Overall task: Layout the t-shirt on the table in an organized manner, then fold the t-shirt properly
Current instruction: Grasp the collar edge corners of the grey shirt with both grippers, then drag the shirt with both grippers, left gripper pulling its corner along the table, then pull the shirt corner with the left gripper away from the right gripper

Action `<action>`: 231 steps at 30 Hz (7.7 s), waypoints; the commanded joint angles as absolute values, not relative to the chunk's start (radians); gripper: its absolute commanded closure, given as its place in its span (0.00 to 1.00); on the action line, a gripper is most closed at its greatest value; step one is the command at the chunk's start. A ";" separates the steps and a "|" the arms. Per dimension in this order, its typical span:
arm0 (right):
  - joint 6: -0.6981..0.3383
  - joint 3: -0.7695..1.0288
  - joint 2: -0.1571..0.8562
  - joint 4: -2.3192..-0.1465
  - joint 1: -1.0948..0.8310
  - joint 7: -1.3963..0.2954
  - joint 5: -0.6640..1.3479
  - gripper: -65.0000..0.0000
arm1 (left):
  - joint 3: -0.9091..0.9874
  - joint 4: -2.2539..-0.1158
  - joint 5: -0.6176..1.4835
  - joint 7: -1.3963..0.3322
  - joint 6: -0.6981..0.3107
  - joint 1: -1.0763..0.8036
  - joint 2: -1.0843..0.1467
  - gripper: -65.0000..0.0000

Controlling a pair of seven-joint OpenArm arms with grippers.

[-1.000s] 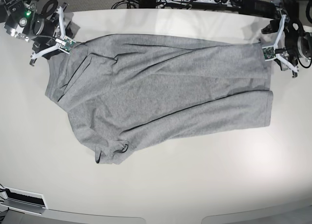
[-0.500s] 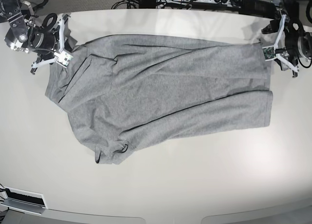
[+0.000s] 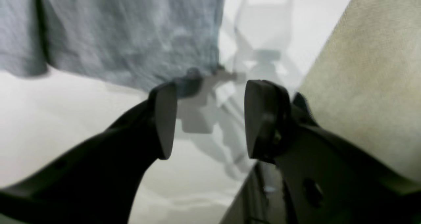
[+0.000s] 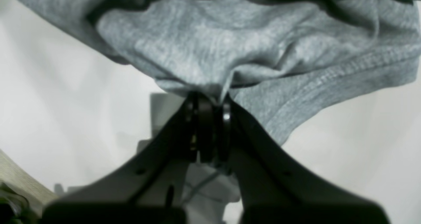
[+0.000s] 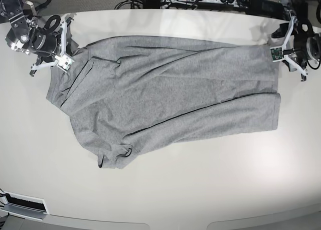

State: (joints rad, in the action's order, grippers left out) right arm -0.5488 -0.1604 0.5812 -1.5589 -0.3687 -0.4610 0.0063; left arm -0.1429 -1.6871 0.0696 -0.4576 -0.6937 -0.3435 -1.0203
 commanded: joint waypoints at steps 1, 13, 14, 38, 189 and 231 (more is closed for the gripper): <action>-0.543 -0.157 0.596 -1.562 -0.369 -0.475 0.020 1.00 | -0.131 -1.686 0.047 -0.437 -0.698 -0.337 -1.047 0.49; -0.543 -0.157 0.595 -1.562 -0.369 -0.475 0.030 1.00 | -0.131 -1.601 -0.044 -0.261 -0.682 -0.268 -1.039 0.43; -0.543 -0.157 0.595 -1.562 -0.369 -0.475 0.030 1.00 | -0.131 -1.592 -0.044 -0.260 -0.689 -0.254 -1.035 0.41; -0.584 -0.157 0.593 -1.562 -0.369 -0.483 0.108 1.00 | -0.620 -1.320 -0.161 -0.201 -0.676 0.109 -0.995 0.40; -0.609 -0.156 0.765 -2.185 -0.618 -0.786 0.367 0.50 | -0.680 -1.309 0.049 -0.492 -0.201 0.392 -0.983 1.00; -0.594 -0.156 0.742 -2.184 -0.617 -0.760 0.363 0.50 | 0.113 -0.508 0.881 -0.635 -0.593 0.474 -0.802 0.63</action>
State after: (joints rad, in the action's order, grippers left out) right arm -0.5945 -0.1627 0.7296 -2.1674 -0.6178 -0.7757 0.3557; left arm 0.1062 -0.4942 0.8581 -0.6563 -0.5880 0.4484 -0.7780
